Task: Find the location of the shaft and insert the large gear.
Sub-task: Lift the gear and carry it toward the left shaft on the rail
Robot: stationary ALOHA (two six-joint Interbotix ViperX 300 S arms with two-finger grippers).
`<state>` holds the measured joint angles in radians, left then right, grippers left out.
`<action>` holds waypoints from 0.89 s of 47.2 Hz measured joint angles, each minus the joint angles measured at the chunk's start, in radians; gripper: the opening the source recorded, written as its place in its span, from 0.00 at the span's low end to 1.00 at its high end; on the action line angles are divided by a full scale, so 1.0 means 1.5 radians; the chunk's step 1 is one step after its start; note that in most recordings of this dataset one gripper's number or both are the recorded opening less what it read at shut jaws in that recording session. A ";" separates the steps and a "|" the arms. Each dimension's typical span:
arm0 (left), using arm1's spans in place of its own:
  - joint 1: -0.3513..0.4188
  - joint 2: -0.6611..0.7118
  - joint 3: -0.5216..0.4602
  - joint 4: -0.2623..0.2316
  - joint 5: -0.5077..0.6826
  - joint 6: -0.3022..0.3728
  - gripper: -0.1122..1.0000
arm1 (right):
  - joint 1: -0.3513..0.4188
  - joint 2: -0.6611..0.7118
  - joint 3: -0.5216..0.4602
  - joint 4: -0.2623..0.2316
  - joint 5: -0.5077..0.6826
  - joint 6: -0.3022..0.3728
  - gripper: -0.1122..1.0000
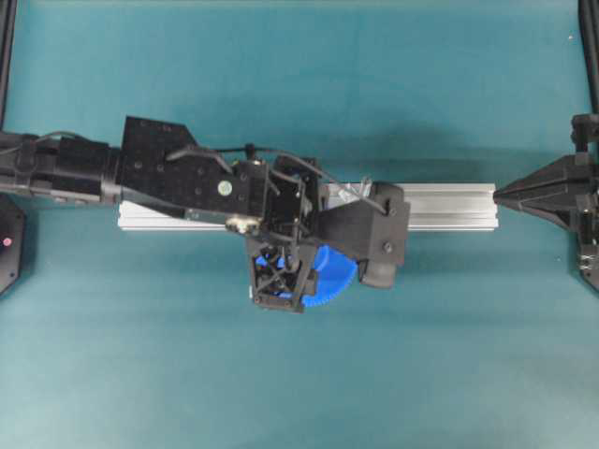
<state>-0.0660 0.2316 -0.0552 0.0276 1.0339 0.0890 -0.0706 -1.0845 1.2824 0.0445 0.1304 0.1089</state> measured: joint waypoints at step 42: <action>0.071 0.051 -0.120 0.000 0.097 0.129 0.74 | -0.004 -0.010 0.004 0.000 0.000 0.000 0.14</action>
<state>0.0399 0.3083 -0.2347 0.0276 1.1796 0.2823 -0.0767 -1.0999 1.2885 0.0445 0.1304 0.1089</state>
